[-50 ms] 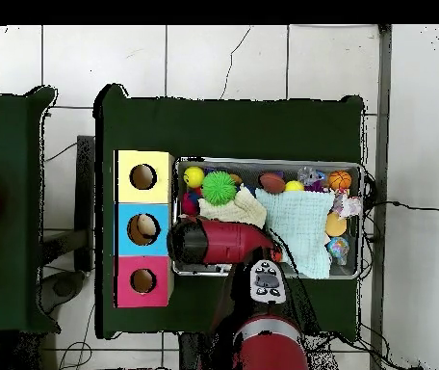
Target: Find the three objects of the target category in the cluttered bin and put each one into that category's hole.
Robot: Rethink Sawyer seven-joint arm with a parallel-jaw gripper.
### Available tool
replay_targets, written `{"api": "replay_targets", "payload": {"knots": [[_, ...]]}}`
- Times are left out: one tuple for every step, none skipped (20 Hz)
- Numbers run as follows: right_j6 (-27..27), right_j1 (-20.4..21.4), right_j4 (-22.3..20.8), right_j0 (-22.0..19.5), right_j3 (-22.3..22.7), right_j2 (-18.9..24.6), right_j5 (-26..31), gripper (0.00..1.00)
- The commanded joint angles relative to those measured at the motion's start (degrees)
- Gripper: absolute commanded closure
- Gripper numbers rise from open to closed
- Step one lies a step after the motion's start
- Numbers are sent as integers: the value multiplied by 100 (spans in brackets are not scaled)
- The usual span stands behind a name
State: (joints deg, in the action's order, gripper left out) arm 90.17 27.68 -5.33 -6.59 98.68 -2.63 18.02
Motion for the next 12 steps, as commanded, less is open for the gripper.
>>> {"api": "replay_targets", "payload": {"knots": [[1209,-301,318,-29,600,698,-245,0],[1227,-256,366,-16,638,704,-186,0],[1246,-212,414,-3,675,709,-126,0],[1253,-168,454,4,710,719,-71,0],[1255,-135,489,8,735,728,-29,0],[1263,-107,529,7,771,737,23,0],[1271,-78,570,5,806,746,75,0],[1268,-58,596,13,822,744,114,0],[1262,-47,623,11,838,746,130,0],[1255,-37,656,9,857,746,157,0],[1251,-28,684,3,873,750,158,0],[1258,5,717,18,892,728,191,0]]}}
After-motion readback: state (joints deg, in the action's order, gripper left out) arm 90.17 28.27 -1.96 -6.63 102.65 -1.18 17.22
